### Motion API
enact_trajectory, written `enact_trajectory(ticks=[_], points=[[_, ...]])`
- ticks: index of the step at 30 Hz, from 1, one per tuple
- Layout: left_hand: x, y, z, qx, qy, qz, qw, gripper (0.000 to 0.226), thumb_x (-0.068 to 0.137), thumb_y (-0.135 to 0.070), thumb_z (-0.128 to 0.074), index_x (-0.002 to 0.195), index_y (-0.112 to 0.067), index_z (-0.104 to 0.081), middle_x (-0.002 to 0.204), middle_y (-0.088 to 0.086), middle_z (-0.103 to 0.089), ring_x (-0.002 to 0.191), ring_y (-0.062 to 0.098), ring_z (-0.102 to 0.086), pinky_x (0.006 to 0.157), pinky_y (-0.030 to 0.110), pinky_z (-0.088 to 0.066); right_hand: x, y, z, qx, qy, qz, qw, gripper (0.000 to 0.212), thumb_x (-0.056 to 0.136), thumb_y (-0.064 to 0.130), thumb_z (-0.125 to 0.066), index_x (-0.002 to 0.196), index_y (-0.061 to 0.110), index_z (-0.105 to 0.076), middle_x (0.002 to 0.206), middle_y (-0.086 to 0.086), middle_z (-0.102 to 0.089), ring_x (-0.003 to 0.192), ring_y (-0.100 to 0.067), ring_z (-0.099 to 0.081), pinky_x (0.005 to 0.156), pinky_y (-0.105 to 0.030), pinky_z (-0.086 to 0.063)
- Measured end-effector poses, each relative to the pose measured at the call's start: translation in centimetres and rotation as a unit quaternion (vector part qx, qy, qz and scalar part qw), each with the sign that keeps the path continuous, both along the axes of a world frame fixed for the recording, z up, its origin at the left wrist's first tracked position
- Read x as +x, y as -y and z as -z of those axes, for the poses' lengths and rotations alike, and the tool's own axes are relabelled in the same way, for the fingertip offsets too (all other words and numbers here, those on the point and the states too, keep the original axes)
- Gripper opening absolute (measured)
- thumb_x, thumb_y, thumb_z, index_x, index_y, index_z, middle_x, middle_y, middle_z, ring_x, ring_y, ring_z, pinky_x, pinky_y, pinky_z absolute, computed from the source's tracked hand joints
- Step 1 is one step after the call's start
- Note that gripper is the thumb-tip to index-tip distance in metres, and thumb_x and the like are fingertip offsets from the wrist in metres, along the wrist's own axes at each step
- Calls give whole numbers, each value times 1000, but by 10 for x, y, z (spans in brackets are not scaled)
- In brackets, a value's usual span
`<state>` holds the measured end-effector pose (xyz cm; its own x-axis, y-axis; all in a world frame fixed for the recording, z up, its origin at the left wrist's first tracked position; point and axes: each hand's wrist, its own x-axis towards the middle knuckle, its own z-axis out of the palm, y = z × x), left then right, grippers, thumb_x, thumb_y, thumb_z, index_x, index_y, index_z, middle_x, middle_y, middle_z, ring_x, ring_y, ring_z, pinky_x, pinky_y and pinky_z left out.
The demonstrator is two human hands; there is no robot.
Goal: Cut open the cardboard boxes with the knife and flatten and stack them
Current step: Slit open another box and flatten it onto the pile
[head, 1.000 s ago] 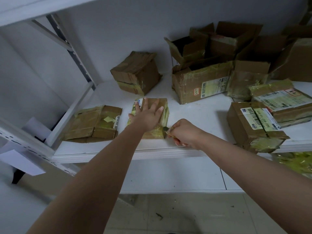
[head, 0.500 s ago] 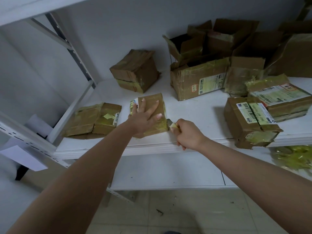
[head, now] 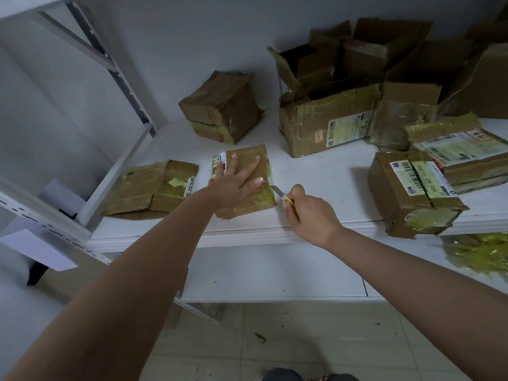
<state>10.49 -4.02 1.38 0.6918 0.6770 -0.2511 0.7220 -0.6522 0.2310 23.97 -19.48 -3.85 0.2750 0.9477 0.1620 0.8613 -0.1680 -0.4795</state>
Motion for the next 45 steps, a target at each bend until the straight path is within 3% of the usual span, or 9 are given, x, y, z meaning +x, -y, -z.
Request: enact_trajectory(ticks=[9, 14, 23, 26, 29, 32, 35, 39, 45], points=[[1, -5, 5, -5, 14, -2, 1000, 61, 93, -62, -23, 148, -51, 2, 160, 3, 18, 143, 39, 22, 112, 64, -2, -5, -7, 3, -38, 116, 7, 992, 13, 96, 17, -37, 106, 9, -33, 68, -3, -51, 49, -28, -38, 47, -31, -22], [2, -8, 7, -7, 13, 4, 1000, 65, 88, -68, -22, 147, -52, 1, 160, 3, 18, 143, 39, 22, 113, 65, -2, -9, -7, 1, -93, 182, 8, 979, 36, 83, 2, -42, 117, 9, -31, 60, 3, -35, 45, -18, -29, 44, -28, -17], [8, -4, 9, -12, 83, -53, 995, 87, 67, -91, -28, 143, -49, -23, 162, -5, -3, 147, 32, 11, 114, 64, -5, -2, -1, -12, -164, 104, -29, 980, 31, 85, 4, -43, 114, 10, -33, 89, -10, -61, 69, -29, -44, 60, -32, -33], [21, 14, 8, 54, 91, -71, 992, 70, 80, -72, -49, 139, -39, -32, 160, 1, -12, 147, 32, 1, 111, 66, -9, 8, 4, -9, -121, 37, -4, 992, 13, 95, 18, -38, 104, 10, -33, 91, -13, -62, 68, -30, -45, 59, -33, -32], [16, 11, -3, 12, 105, -11, 994, 58, 76, -46, -53, 132, -40, -40, 151, 2, -31, 140, 27, -24, 114, 58, -10, 17, 7, -6, -45, -94, 47, 993, 14, 99, 22, -36, 94, 10, -31, 84, -12, -55, 77, -34, -54, 60, -35, -36], [0, 3, -11, -63, 140, 38, 987, 57, 67, -28, -48, 119, -50, -42, 137, -8, -43, 120, 21, -47, 105, 49, -35, 26, 8, -6, -23, -97, 86, 991, 13, 100, 24, -36, 96, 12, -33, 79, -8, -52, 76, -33, -53, 60, -33, -34], [-4, 4, -8, -45, 176, 53, 982, 63, 65, -20, -44, 121, -47, -41, 137, -10, -44, 122, 17, -44, 105, 47, -35, 28, 8, -6, -38, -45, 116, 991, 16, 100, 30, -33, 104, 16, -39, 83, -7, -57, 72, -29, -47, 61, -33, -34], [-4, 5, 5, 67, 100, 90, 989, 76, 74, -33, -40, 147, -41, -24, 157, -9, -23, 146, 19, -13, 113, 55, -9, 31, 3, -8, -41, -10, 141, 989, 20, 101, 33, -28, 107, 20, -41, 83, -5, -59, 74, -31, -50, 64, -31, -32], [-4, 0, 15, 120, 83, 98, 985, 60, 90, -51, -21, 150, -43, -18, 160, -11, -14, 148, 18, -4, 114, 54, -5, 40, -8, -10, -39, -9, 128, 991, 20, 101, 36, -27, 105, 22, -41, 80, 0, -53, 78, -30, -50, 66, -31, -31]])
